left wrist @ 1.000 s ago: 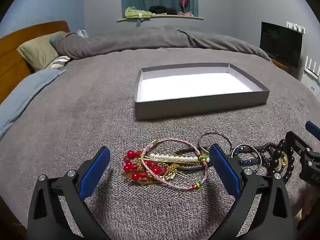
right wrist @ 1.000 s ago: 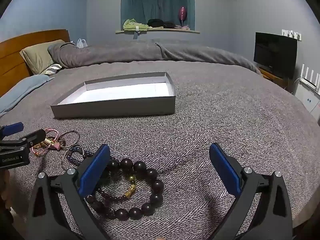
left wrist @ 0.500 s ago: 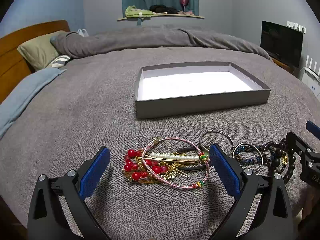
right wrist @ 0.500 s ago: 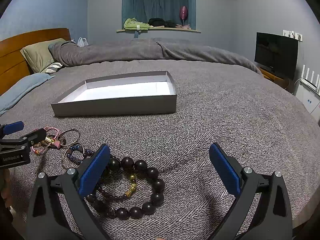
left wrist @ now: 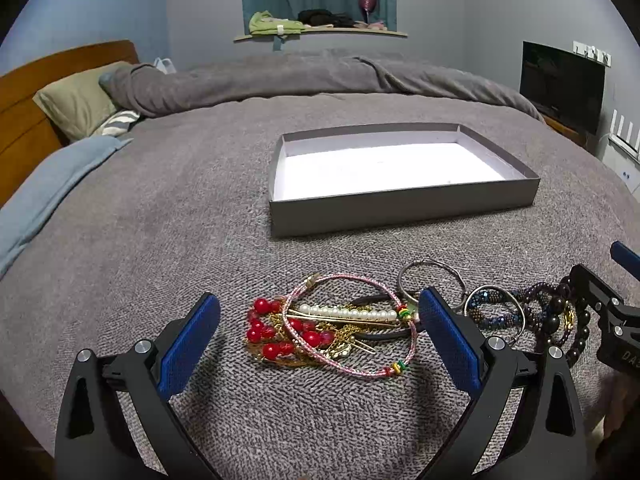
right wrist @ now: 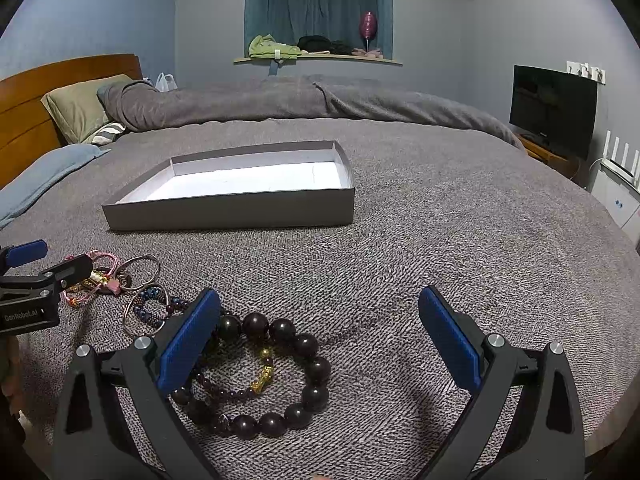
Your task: Organize jewelry
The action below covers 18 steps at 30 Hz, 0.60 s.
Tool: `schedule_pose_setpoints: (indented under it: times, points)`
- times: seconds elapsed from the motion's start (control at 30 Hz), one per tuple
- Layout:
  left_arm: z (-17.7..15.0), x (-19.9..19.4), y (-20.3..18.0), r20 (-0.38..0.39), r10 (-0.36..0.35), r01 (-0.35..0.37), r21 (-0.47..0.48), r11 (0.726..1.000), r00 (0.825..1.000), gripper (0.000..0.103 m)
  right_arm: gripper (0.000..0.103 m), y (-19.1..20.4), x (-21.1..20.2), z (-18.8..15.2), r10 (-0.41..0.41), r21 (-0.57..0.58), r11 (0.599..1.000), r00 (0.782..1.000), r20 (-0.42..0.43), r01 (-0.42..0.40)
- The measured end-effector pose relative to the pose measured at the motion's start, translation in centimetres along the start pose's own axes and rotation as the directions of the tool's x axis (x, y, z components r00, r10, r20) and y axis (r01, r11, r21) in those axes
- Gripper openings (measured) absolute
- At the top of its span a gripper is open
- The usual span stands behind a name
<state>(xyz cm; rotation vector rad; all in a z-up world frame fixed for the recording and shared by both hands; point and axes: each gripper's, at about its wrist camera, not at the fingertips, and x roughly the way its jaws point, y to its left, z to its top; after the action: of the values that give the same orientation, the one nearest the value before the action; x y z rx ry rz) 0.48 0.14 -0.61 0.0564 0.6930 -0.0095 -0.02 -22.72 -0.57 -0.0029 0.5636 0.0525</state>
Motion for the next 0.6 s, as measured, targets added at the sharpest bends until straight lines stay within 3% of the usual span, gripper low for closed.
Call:
schedule_pose_setpoints:
  times: [0.6]
  points:
    - [0.06,-0.01,-0.06,-0.002,0.001,-0.001,0.0,1.0,1.0,0.098,0.098,0.17,0.0,-0.05,-0.001,-0.004,1.0,1.0,-0.005,0.001]
